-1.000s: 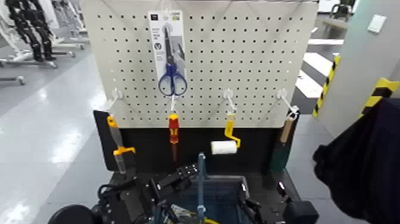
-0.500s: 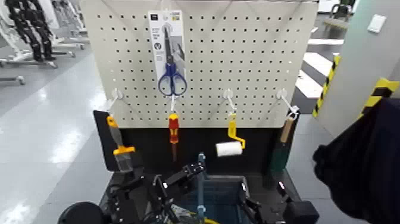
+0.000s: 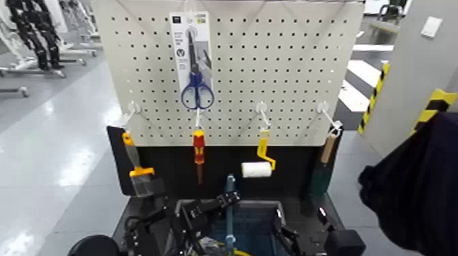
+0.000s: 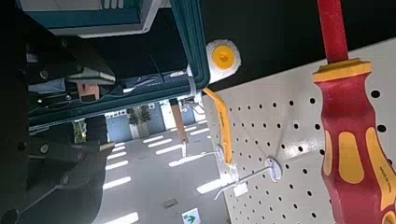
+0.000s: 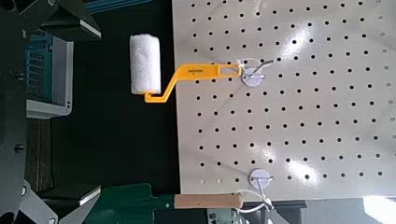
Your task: Grasp the handle of the crate.
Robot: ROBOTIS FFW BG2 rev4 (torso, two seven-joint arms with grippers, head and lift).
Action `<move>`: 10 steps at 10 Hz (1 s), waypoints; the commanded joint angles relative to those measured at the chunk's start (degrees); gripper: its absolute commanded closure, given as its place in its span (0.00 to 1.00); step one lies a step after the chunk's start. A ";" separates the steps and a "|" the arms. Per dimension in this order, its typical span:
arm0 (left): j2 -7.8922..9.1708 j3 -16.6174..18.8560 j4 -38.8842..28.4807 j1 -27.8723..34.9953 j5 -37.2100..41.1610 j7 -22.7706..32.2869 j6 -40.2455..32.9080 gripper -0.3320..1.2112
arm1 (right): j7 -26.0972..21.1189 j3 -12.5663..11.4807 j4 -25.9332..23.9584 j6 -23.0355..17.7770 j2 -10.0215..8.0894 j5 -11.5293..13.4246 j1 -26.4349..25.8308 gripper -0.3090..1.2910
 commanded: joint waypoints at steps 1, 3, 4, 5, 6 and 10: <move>-0.14 -0.01 -0.04 0.39 0.10 0.00 0.07 0.98 | 0.00 0.00 0.00 0.00 0.00 0.00 0.00 0.28; -0.23 0.08 -0.12 0.66 0.36 0.08 0.07 0.98 | 0.00 0.00 0.00 0.00 0.00 0.00 0.00 0.28; -0.40 0.08 -0.39 1.10 0.63 0.08 -0.19 0.98 | 0.00 0.00 0.09 0.00 0.00 0.00 0.00 0.28; -0.58 0.25 -0.83 1.54 0.89 0.08 -0.28 0.98 | 0.00 0.00 0.09 0.00 0.00 0.09 0.00 0.28; -0.66 0.25 -1.53 1.97 1.24 0.08 -0.37 0.98 | 0.00 0.00 0.09 0.09 0.00 0.09 0.00 0.28; -0.75 0.16 -5.22 3.73 3.26 0.70 -0.46 0.98 | -0.09 0.00 0.09 0.26 0.00 0.09 0.00 0.28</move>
